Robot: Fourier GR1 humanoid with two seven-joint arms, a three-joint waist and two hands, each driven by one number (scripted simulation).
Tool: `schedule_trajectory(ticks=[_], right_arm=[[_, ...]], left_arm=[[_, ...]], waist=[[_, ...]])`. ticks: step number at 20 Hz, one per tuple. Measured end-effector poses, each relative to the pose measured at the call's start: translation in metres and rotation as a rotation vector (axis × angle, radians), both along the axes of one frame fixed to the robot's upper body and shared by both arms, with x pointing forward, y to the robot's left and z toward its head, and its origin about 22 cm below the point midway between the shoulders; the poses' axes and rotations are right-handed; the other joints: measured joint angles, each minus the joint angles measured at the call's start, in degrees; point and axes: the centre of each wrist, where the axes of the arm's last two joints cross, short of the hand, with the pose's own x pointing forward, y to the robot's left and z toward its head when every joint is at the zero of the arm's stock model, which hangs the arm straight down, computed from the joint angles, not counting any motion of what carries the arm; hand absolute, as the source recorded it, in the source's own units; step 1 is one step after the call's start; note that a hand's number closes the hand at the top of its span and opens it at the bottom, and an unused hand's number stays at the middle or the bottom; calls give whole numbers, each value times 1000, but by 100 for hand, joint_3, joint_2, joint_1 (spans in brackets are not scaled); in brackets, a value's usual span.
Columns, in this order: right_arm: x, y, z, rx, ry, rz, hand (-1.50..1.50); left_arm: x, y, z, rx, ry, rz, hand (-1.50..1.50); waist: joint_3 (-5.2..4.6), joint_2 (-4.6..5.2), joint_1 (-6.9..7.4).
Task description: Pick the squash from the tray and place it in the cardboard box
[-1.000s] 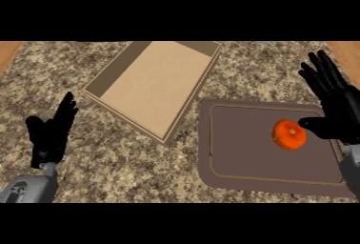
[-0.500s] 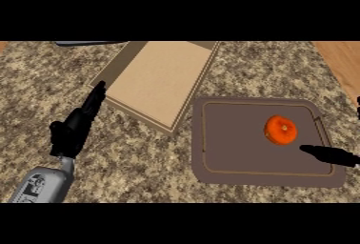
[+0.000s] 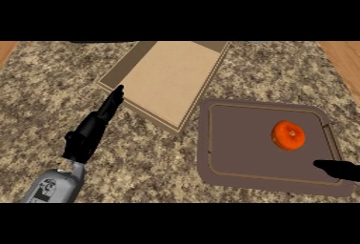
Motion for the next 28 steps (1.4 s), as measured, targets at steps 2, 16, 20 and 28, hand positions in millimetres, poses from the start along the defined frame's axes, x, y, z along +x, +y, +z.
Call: schedule_trajectory(ticks=[2, 16, 20, 28], right_arm=[[-5, 16, 17, 9, 57, 0, -150], [-18, 86, 90, 147, 143, 64, -150], [-7, 85, 86, 150, 155, 42, -150], [12, 89, 64, 168, 229, 6, -150]], left_arm=[[0, -1, 2, 2, 1, -7, 0], [2, -13, 4, -2, -9, -60, 0], [0, -19, 8, 0, -13, -66, 0], [4, -17, 4, -2, -10, -61, 0]], waist=[[5, -2, 13], [55, 90, 286], [64, 97, 312], [70, 109, 312]])
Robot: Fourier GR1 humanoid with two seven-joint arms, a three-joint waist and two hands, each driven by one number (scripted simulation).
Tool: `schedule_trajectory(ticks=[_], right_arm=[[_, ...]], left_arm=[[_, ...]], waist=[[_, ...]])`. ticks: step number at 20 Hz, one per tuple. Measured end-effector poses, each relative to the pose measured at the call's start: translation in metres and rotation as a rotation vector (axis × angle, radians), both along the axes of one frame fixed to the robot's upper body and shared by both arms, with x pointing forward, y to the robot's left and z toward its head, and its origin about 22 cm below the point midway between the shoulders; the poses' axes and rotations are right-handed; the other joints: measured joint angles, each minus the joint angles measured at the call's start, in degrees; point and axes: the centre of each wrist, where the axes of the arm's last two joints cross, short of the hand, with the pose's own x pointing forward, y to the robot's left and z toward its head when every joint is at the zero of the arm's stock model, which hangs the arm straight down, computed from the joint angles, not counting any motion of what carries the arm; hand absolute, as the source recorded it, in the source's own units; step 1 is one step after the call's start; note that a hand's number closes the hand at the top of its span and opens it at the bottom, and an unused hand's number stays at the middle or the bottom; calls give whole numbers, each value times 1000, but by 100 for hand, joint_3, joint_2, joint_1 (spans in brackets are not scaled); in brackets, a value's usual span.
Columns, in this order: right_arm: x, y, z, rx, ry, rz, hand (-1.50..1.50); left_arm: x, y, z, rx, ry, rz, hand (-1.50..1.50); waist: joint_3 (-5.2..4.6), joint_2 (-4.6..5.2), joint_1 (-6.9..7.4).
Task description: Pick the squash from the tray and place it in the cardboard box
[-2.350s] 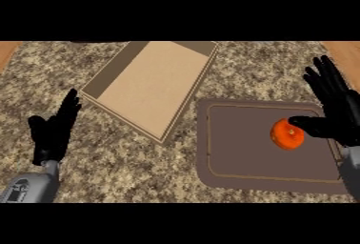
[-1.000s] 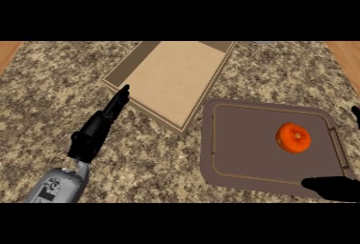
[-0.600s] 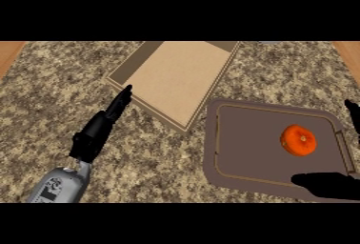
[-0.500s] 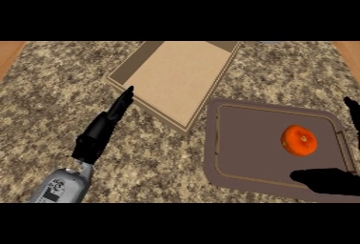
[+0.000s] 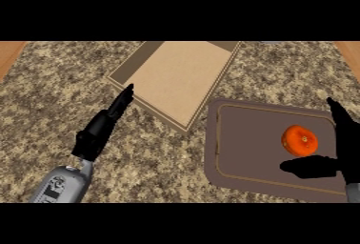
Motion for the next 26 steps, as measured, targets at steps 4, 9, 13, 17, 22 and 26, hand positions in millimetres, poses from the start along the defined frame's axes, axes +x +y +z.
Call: schedule_trajectory(ticks=[4, 9, 13, 17, 22, 26], right_arm=[[10, -6, -6, -4, 3, -24, -150], [14, -1, -13, -27, 5, -27, -150], [19, 3, -15, -19, 14, -30, -150], [20, 3, -31, -8, 58, -40, -150], [23, 9, -39, 6, 90, -31, -150], [25, 3, -46, 12, 116, -42, -150]], left_arm=[[-3, 1, 1, -7, 0, -1, 0], [3, 8, 4, -4, -7, 2, 0], [-4, 6, -3, -4, -5, 1, 0], [-4, 6, 1, -7, 3, 0, 0], [3, 3, 3, -5, -5, 2, 0], [3, 8, 1, -1, -6, 3, 0]], waist=[[5, -5, -10], [6, -8, -31], [7, -10, -23], [8, -10, -31], [8, -8, -43], [10, -8, -43]])
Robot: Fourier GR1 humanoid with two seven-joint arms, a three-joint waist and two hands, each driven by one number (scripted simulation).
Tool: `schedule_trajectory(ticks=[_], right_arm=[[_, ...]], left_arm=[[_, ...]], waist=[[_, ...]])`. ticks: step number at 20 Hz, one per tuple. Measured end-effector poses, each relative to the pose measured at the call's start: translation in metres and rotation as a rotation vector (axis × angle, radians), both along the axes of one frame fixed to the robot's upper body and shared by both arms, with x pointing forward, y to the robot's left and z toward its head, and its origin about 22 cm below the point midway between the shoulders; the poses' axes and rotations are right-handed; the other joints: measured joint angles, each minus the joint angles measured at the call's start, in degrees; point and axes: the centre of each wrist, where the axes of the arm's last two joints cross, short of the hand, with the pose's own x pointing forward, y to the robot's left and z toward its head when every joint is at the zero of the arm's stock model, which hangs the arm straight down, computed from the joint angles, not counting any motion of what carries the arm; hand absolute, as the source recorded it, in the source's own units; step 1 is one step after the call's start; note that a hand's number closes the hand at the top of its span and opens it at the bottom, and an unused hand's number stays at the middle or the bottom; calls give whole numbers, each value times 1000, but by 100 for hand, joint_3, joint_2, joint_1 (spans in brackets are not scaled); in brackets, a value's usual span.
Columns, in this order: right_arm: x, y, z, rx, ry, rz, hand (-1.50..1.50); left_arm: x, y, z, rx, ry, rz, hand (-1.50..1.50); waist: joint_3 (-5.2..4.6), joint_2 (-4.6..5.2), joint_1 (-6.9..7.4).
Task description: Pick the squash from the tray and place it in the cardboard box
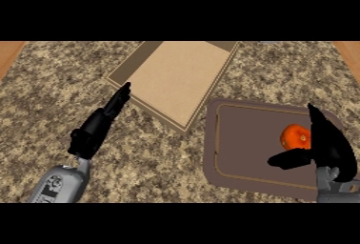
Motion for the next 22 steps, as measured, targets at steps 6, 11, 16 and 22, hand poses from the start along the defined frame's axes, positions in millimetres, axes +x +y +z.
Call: schedule_trajectory(ticks=[6, 11, 16, 22], right_arm=[[9, -2, -14, -5, 41, -28, -150], [8, 0, -25, -28, 72, -45, -150], [8, -5, -36, -32, 92, -57, 150], [14, -11, -39, -70, 100, -44, 150]], left_arm=[[-1, -2, 1, 3, -1, -2, 0], [-1, -5, 4, -4, 5, -1, 0], [1, -7, 3, -3, 2, -2, 0], [-1, -7, -1, -2, 9, -3, 0]], waist=[[-1, 0, 13], [-1, -1, 4], [-14, -9, -3], [-17, -14, 3]])
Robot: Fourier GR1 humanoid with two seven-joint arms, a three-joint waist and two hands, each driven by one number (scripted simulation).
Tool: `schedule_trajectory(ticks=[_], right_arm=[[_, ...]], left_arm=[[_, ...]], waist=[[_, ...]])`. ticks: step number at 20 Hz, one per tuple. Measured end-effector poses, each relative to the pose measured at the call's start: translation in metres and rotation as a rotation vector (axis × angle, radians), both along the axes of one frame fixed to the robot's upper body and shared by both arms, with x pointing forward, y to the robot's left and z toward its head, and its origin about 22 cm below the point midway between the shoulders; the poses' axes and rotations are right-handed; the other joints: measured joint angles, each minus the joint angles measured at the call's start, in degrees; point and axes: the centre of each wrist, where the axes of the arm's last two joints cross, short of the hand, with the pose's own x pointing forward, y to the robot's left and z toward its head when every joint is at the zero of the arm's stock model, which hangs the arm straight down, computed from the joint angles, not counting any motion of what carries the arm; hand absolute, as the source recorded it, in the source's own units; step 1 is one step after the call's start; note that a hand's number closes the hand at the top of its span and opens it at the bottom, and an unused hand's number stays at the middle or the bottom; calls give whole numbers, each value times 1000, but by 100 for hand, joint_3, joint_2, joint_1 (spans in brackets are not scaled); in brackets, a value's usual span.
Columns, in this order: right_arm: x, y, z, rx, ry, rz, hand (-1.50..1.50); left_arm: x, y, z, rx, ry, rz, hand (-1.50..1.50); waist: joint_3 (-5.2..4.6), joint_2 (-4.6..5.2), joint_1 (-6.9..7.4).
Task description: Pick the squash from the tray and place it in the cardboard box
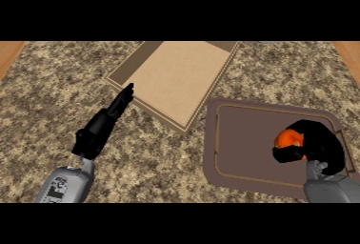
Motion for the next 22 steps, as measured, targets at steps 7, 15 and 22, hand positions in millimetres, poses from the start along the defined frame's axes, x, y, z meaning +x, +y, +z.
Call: schedule_trajectory(ticks=[7, 15, 22], right_arm=[[5, 38, 14, -102, -78, 406, 150], [-12, 106, 56, -144, -321, 1376, 150], [12, 68, 96, -80, -552, 1798, 150]], left_arm=[[3, -8, 10, -5, -12, -38, 0], [5, -24, 11, -5, -18, -115, 0], [4, -9, 8, -5, -13, -50, 0]], waist=[[22, 42, 295], [43, 95, 748], [36, 71, 303]])
